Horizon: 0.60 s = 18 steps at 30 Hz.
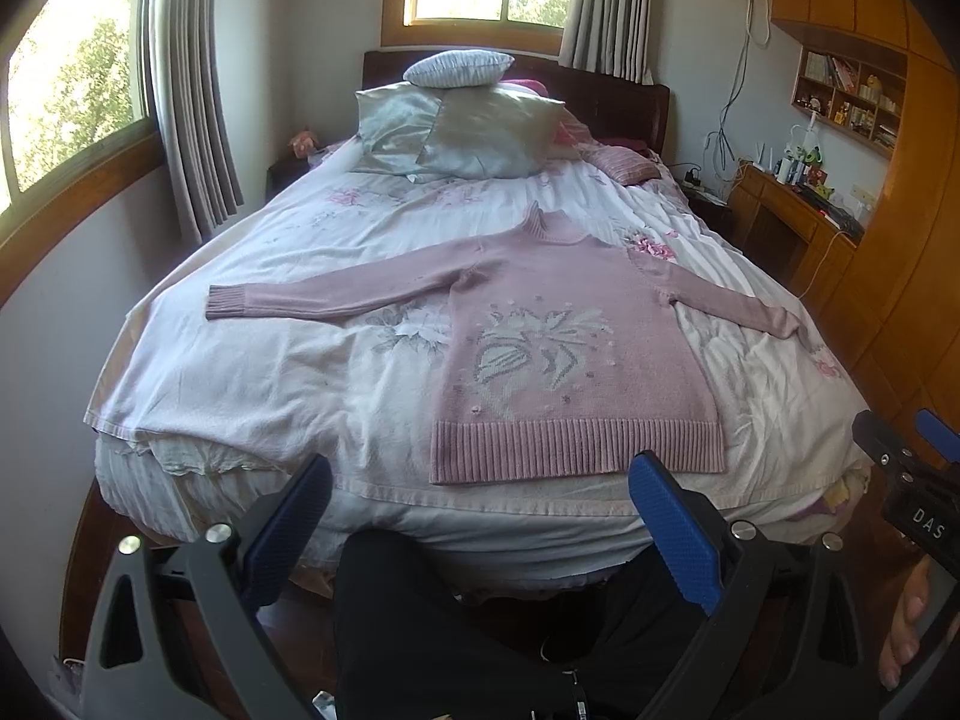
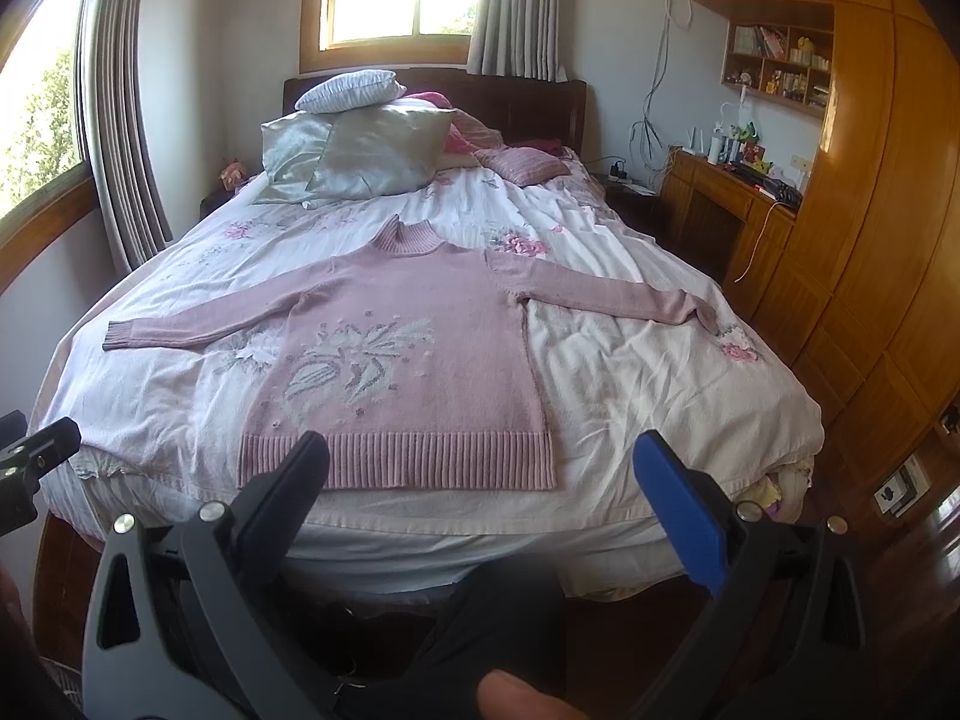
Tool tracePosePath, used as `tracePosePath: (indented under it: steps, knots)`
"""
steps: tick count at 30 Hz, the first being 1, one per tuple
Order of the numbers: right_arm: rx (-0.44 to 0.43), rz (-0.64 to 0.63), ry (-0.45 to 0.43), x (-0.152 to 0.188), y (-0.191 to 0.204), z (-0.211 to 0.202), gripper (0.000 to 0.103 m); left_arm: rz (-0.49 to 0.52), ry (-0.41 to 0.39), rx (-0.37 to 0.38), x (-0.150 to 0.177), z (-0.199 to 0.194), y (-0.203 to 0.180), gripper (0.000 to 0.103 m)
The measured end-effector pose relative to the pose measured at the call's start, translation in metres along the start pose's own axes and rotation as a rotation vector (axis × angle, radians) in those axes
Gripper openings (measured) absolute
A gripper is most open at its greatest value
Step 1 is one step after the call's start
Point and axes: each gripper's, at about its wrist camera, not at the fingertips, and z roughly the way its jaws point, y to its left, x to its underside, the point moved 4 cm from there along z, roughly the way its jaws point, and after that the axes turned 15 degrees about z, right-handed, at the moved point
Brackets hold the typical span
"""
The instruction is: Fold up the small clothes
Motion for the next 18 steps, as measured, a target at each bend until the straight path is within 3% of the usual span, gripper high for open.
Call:
tracePosePath:
  steps: [15,18]
  knots:
    - [0.005,0.002,0.041,-0.004,-0.005,0.030,0.101,-0.006,0.030,-0.004,-0.005,0.025,0.005,0.099]
    - [-0.034,0.018,0.078,-0.011,-0.012,0.050,0.101,-0.012,0.005,0.037,-0.010,0.038,0.003,0.099]
